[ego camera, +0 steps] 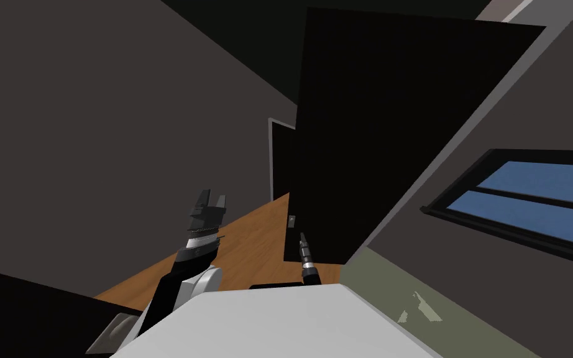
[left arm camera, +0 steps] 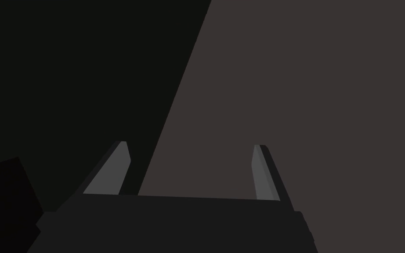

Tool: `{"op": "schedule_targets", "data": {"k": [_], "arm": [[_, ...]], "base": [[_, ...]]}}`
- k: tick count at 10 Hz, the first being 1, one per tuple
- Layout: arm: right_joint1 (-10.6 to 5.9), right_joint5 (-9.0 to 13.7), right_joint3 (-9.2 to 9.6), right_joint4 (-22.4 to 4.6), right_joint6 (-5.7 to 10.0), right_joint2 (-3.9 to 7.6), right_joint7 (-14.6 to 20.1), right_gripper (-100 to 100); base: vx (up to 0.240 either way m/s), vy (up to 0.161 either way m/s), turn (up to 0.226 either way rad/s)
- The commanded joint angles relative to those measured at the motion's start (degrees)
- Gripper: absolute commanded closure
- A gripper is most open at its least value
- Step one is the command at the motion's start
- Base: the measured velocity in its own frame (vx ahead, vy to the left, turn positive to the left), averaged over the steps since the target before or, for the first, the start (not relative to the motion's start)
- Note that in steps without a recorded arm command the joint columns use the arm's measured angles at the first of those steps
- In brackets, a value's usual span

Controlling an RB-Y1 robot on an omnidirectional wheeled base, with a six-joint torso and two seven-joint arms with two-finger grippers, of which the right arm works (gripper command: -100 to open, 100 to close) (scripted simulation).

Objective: Push the door open

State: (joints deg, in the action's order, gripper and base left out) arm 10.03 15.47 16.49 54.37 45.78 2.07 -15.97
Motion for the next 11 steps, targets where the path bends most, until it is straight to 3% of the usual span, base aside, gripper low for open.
{"op": "schedule_targets", "data": {"k": [1, 6, 7, 8, 11], "arm": [[1.55, 1.07, 2.86, 1.75, 0.01, -0.24, -1.36, -100], [3.88, 3.62, 9.33, 3.48, 0.92, -3.11, -4.36, -100], [3.53, 3.36, 8.68, 3.10, 0.91, -2.87, -4.12, -100], [2.67, 3.28, 8.12, 2.67, 0.52, -1.13, -3.96, -100], [1.44, 3.10, 7.21, 2.02, -0.02, -0.40, -3.64, -100]], "base": [[-0.070, -0.005, -0.174], [-0.058, -0.005, -0.159], [-0.024, 0.004, -0.015], [0.153, 0.014, 0.019], [0.231, 0.049, 0.008]]}}
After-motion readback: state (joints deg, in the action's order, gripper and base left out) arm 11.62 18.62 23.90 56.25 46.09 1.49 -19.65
